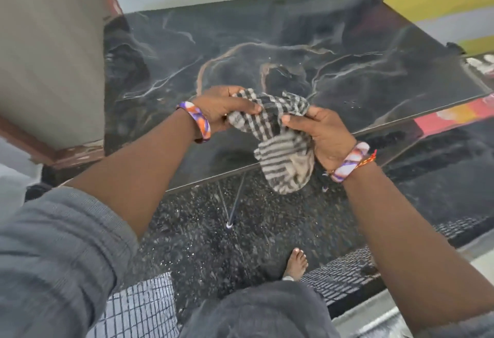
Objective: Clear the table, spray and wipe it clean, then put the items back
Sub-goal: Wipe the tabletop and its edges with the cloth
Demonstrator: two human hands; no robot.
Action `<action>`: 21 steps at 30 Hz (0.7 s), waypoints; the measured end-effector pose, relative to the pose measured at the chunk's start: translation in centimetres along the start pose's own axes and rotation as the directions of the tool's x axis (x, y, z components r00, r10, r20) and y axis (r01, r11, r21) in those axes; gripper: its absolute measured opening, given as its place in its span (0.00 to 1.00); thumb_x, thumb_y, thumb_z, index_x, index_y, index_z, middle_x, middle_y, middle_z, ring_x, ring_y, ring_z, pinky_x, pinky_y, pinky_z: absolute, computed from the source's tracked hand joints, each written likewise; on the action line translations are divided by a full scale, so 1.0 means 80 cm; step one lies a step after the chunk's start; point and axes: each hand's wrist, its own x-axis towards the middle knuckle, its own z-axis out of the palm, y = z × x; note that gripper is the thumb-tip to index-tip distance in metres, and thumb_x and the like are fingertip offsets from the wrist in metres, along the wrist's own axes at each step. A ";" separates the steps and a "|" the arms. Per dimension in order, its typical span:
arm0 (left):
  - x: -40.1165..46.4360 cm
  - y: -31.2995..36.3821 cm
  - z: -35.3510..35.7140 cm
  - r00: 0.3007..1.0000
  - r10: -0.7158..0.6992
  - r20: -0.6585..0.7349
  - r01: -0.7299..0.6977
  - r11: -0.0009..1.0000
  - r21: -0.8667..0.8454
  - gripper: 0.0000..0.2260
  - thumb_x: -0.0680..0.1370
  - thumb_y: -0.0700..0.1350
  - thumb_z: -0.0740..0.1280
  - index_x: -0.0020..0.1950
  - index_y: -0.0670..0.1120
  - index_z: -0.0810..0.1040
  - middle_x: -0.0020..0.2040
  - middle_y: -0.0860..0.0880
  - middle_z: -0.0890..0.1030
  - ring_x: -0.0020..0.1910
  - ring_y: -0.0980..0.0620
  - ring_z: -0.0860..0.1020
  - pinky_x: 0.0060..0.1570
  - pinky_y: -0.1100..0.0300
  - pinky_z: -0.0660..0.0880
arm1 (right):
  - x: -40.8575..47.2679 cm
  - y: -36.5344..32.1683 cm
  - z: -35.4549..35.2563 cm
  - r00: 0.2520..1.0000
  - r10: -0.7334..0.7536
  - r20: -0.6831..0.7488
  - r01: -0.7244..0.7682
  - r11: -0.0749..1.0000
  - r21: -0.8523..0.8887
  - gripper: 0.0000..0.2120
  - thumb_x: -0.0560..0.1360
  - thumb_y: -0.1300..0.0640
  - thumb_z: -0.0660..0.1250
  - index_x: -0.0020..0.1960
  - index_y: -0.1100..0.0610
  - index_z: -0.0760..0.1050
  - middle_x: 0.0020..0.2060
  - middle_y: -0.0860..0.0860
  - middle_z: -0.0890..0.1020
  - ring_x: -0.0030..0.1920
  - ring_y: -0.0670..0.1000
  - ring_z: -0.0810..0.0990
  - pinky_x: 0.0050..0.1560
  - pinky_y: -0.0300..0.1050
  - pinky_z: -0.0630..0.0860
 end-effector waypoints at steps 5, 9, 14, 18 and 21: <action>0.098 0.023 0.073 0.999 0.045 -0.006 -0.045 0.978 -0.201 0.15 0.63 0.33 0.68 0.48 0.42 0.79 0.37 0.48 0.85 0.37 0.52 0.83 0.45 0.57 0.81 | 0.032 -0.040 -0.098 0.998 0.050 0.031 -0.051 0.998 0.046 0.13 0.74 0.72 0.57 0.51 0.60 0.75 0.41 0.53 0.82 0.37 0.50 0.81 0.40 0.48 0.81; 0.177 0.040 0.138 1.000 0.014 0.011 -0.010 0.952 -0.306 0.20 0.64 0.34 0.70 0.55 0.42 0.77 0.49 0.43 0.80 0.48 0.46 0.80 0.50 0.53 0.81 | 0.064 -0.085 -0.189 0.997 0.060 -0.048 -0.049 0.975 0.216 0.23 0.72 0.73 0.52 0.66 0.65 0.67 0.44 0.56 0.82 0.41 0.52 0.83 0.44 0.48 0.82; 0.262 0.085 0.230 0.986 0.142 0.091 -0.083 0.878 -0.471 0.17 0.75 0.34 0.62 0.63 0.43 0.69 0.50 0.46 0.78 0.46 0.51 0.79 0.48 0.57 0.80 | 0.098 -0.153 -0.300 0.989 0.030 -0.142 -0.011 0.991 0.133 0.22 0.76 0.70 0.48 0.65 0.63 0.70 0.51 0.58 0.81 0.47 0.55 0.83 0.43 0.50 0.82; 0.325 0.098 0.273 0.989 0.022 -0.144 -0.027 0.999 -0.037 0.15 0.76 0.37 0.66 0.62 0.44 0.70 0.48 0.48 0.75 0.51 0.46 0.75 0.47 0.55 0.77 | 0.131 -0.176 -0.405 0.856 0.083 -0.510 -0.140 0.987 -0.075 0.32 0.62 0.59 0.71 0.64 0.64 0.69 0.45 0.54 0.79 0.48 0.57 0.81 0.41 0.48 0.82; 0.362 0.074 0.264 0.947 0.216 -0.236 -0.006 0.750 0.661 0.18 0.73 0.42 0.69 0.63 0.43 0.74 0.61 0.41 0.76 0.60 0.43 0.75 0.56 0.58 0.72 | 0.146 -0.150 -0.449 0.667 -0.227 -0.710 -0.494 0.579 -0.649 0.40 0.67 0.43 0.62 0.73 0.62 0.56 0.58 0.59 0.75 0.64 0.64 0.71 0.59 0.56 0.73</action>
